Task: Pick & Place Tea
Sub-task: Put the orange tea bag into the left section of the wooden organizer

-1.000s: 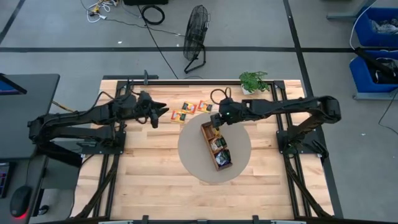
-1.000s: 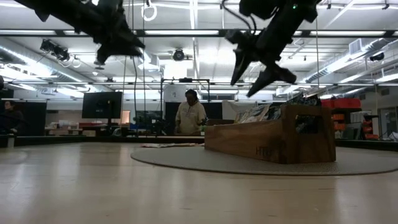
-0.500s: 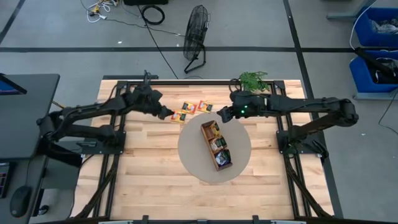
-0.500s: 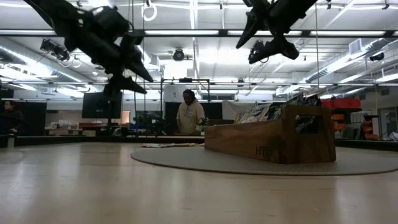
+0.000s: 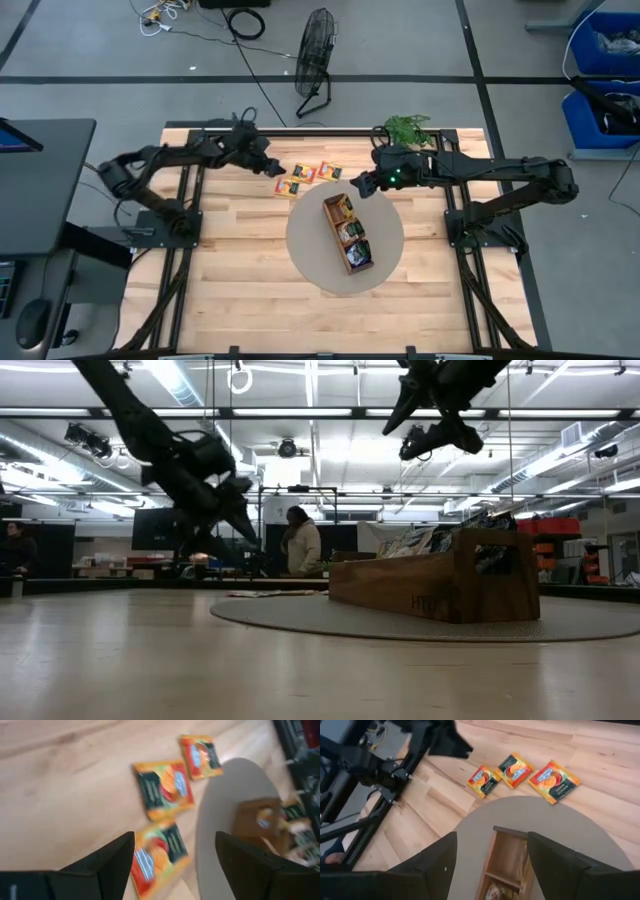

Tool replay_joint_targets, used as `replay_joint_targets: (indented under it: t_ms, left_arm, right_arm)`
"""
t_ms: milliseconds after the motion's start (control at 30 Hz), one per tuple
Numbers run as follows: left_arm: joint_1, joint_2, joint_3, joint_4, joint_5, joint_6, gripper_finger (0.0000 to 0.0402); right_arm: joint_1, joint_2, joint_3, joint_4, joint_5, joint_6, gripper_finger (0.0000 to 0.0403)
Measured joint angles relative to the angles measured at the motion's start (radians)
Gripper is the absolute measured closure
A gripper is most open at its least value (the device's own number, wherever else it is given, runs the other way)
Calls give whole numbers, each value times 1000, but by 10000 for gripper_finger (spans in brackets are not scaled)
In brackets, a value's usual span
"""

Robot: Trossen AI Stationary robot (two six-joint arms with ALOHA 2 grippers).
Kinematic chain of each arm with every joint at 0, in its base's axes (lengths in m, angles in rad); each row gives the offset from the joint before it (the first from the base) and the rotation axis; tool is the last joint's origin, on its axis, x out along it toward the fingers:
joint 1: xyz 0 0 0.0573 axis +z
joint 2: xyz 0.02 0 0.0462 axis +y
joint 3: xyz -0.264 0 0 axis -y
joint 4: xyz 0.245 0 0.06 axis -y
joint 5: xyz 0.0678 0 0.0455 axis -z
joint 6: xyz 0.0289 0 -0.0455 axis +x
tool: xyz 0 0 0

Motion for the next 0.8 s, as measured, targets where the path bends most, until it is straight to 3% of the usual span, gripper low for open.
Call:
replay_joint_targets:
  t_ms: [167, 367, 800]
  left_arm:
    - [3, 154, 102, -17, 3, -3, 128]
    - [-10, 266, 213, -171, 3, 54, 134]
    - [-118, 289, 252, -366, -189, 253, 137]
  right_arm:
    - [0, 0, 0, -29, -33, -8, 156]
    - [0, 0, 0, -35, -54, -8, 156]
    - [0, 0, 0, -35, -52, -8, 156]
